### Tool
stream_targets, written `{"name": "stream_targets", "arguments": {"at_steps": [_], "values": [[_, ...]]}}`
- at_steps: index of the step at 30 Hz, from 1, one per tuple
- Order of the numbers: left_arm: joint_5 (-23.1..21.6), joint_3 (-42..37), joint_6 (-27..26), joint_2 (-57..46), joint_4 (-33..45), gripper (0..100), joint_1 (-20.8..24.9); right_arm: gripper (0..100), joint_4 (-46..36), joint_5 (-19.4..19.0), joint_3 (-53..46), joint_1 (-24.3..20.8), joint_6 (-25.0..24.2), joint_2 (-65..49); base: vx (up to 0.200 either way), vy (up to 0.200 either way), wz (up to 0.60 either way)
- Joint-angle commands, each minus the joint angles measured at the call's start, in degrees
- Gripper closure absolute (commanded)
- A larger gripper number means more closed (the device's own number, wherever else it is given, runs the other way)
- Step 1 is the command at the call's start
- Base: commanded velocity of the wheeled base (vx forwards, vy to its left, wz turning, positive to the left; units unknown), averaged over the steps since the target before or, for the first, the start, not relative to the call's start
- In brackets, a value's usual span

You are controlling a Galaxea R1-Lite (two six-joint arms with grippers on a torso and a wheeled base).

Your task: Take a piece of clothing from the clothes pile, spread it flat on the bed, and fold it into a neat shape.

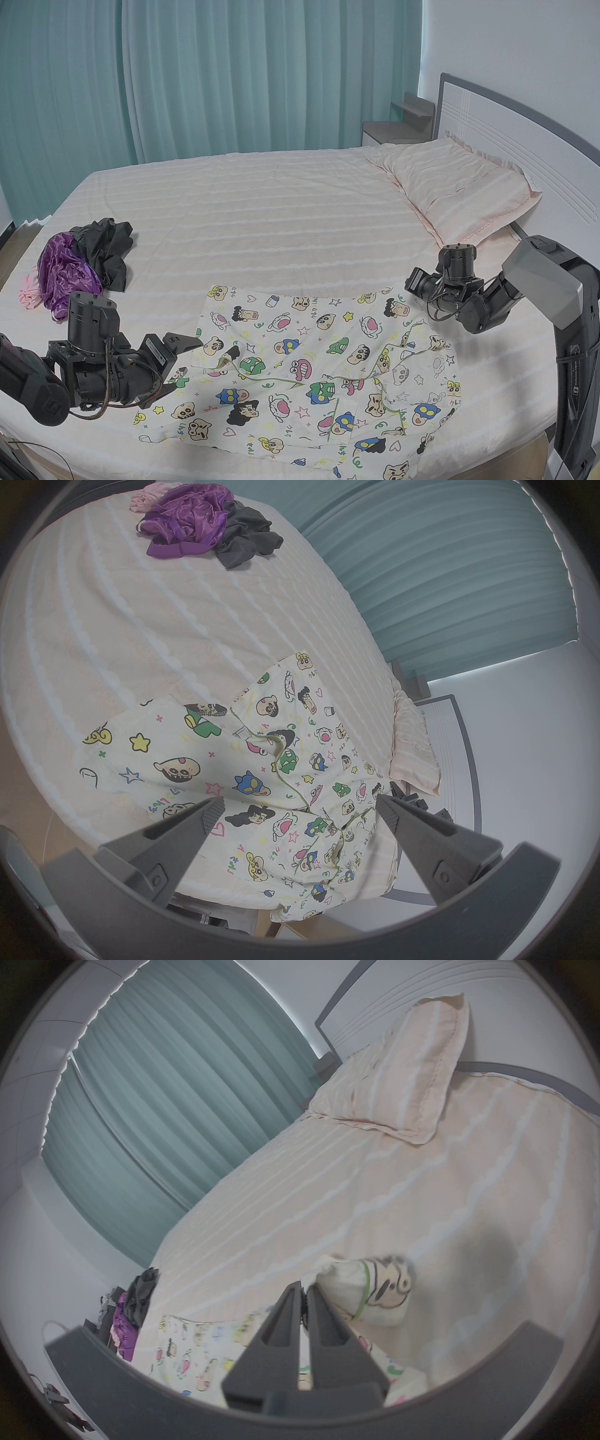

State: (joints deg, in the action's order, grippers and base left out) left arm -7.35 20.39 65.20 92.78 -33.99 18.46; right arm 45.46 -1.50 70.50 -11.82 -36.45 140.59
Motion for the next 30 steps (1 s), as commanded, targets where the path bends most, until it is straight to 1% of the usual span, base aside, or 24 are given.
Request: {"name": "stream_targets", "arguments": {"at_steps": [1,3,6,8,13,16,17,18,19,21,24,26,30], "values": [[0.0,0.0,0.0,0.1,0.0,0,0.0,0,-1.6,0.0,0.0,2.5,0.8,0.5,0.000,0.000,0.00],[0.1,0.0,0.0,0.1,0.0,0,0.0,0,-3.2,0.0,0.1,3.2,0.8,0.7,0.000,0.000,0.00],[0.1,0.0,0.0,0.2,0.0,0,0.0,0,-7.7,-0.1,0.0,4.2,0.8,0.8,0.000,0.000,0.00],[0.0,0.0,0.0,0.2,0.0,0,0.0,0,-7.8,-0.1,0.2,4.4,0.6,0.9,0.000,0.000,0.00],[0.1,0.0,0.0,0.6,0.0,0,0.0,0,-8.0,0.0,4.9,5.0,-0.5,3.3,0.000,0.000,0.00],[0.1,0.0,0.0,0.6,0.0,0,0.0,0,-8.3,0.0,8.3,4.5,-7.3,4.3,0.000,0.000,0.00],[0.1,0.0,0.0,0.6,0.0,0,0.0,0,-8.5,-0.1,8.6,4.5,-8.2,4.3,0.000,0.000,0.00],[0.1,0.0,0.0,0.6,0.0,0,0.0,0,-9.5,-0.8,10.0,4.4,-12.2,4.2,0.000,0.000,0.00],[0.1,-0.1,0.0,0.6,0.0,0,0.0,0,-11.2,-1.9,11.0,4.0,-14.4,4.2,0.000,0.000,0.00],[0.1,-0.1,0.0,0.8,0.0,0,0.0,0,-13.2,-3.2,11.9,3.7,-16.3,4.1,0.000,0.000,0.00],[0.1,-0.1,0.0,0.8,0.0,0,0.0,0,-14.7,-4.0,12.9,3.2,-21.5,3.9,0.000,0.000,0.00],[0.1,-0.1,0.0,0.9,0.0,0,0.0,0,-15.0,-4.1,13.3,3.2,-22.2,3.9,0.000,0.000,0.00],[0.1,-0.1,0.0,0.9,0.0,0,0.0,0,-18.2,-4.7,13.6,3.1,-22.6,4.0,0.000,0.000,0.00]]}}
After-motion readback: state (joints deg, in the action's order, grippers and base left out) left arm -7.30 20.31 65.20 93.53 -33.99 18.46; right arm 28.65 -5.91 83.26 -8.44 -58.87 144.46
